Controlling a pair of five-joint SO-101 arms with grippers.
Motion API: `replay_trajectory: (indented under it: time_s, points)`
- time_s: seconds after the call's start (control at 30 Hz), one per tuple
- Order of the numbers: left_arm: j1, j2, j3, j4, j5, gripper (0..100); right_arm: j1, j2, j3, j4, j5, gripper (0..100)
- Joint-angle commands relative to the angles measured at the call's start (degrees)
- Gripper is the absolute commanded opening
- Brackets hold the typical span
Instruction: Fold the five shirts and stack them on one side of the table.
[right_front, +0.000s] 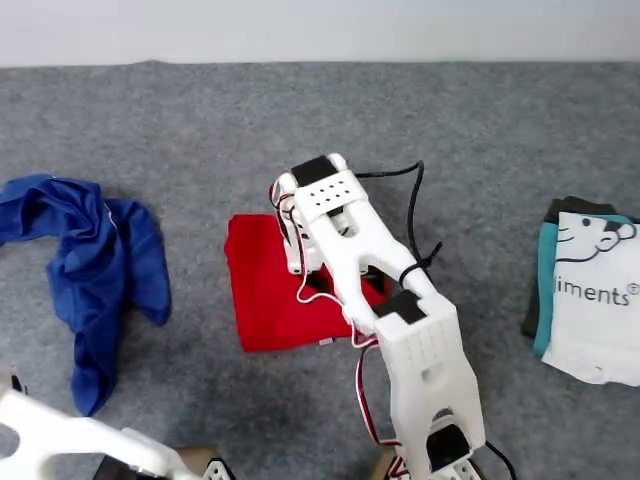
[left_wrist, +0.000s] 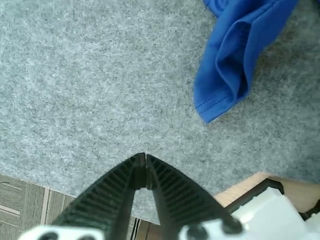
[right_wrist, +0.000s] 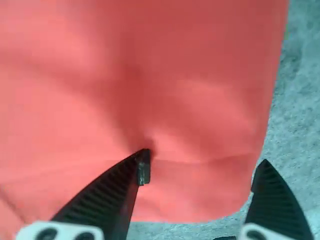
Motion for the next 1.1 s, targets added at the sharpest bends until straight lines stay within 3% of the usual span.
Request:
replay_trajectory:
  time_s: [0.0, 0.3, 0.43, 0.5, 0.53, 0.6, 0.77, 0.93, 1.07]
  points:
    - [0.35, -1.41, -0.57, 0.44, 0.44, 0, 1.19, 1.71, -0.44, -1.10, -0.53, 32.9]
    - [0.26, -1.41, -0.57, 0.35, 0.44, 0, 2.24, 10.15, -0.44, -0.84, -0.26, 31.6]
    - [0.09, -1.41, -0.57, 0.35, 0.44, 0, 2.51, 11.30, -0.44, -0.66, 0.70, 13.5]
    - [0.09, -1.41, -0.66, 0.44, 0.44, 0, 2.77, 11.30, -0.53, -1.10, 5.19, 1.3]
    - [0.09, -1.41, -0.66, 0.44, 0.44, 0, 2.77, 11.30, -0.53, -1.01, 7.74, 0.5]
    - [0.09, -1.41, -0.66, 0.53, 0.44, 0, 2.95, 11.30, -0.53, -0.48, 11.08, 4.1]
    - [0.09, -1.41, -0.66, 0.44, 0.44, 0, 6.64, 10.07, -0.79, 2.33, 15.65, 0.9]
    - [0.09, -1.41, -0.66, 0.44, 0.44, 0, 14.11, 3.74, -0.79, 2.42, 24.09, 0.9]
    - [0.09, -1.41, -0.66, 0.79, 0.44, 0, 21.85, -2.51, -1.41, -0.40, 38.24, 0.9]
